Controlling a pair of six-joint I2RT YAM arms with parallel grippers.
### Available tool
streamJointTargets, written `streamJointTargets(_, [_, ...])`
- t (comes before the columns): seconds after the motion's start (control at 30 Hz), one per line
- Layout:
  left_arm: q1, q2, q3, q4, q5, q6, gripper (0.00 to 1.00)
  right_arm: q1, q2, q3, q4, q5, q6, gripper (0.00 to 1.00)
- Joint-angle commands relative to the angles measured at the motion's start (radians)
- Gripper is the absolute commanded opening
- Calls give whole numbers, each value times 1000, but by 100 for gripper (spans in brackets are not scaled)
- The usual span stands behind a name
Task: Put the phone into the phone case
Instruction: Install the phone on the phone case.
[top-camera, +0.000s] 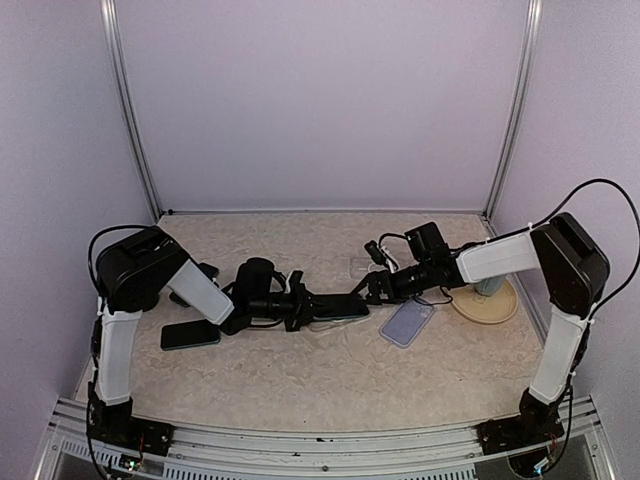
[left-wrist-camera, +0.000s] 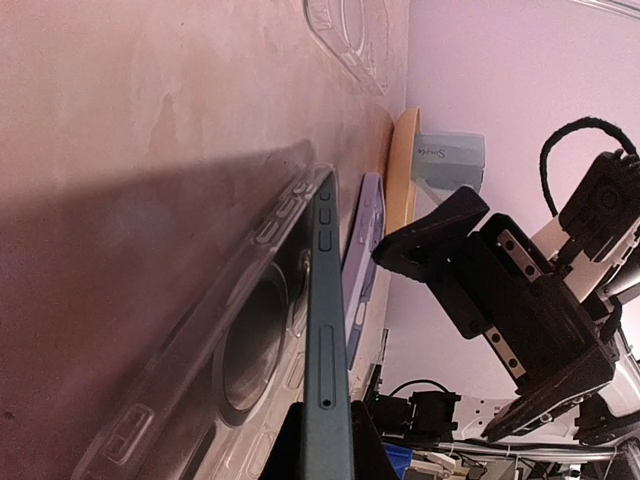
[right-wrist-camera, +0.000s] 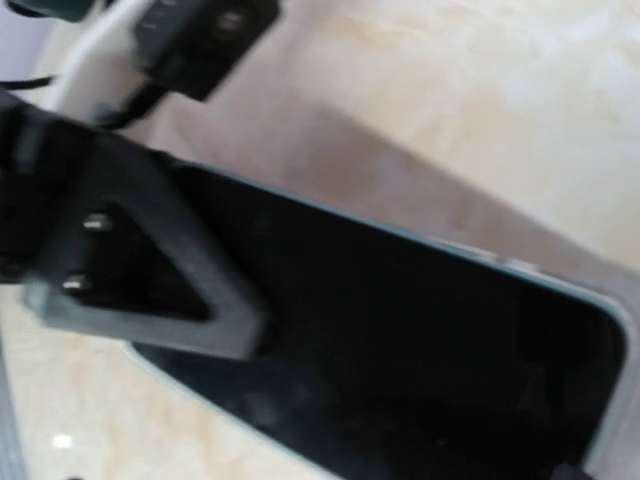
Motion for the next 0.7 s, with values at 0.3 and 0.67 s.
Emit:
streamJointTargets(0.3, [2,-95,-12,69,9,68,0,-66,-79,-35,-26,-44,10,100])
streamJointTargets(0.67, [-5,-148,-12,125,48,72,0,-93,-77,-48,-5,-73,27,100])
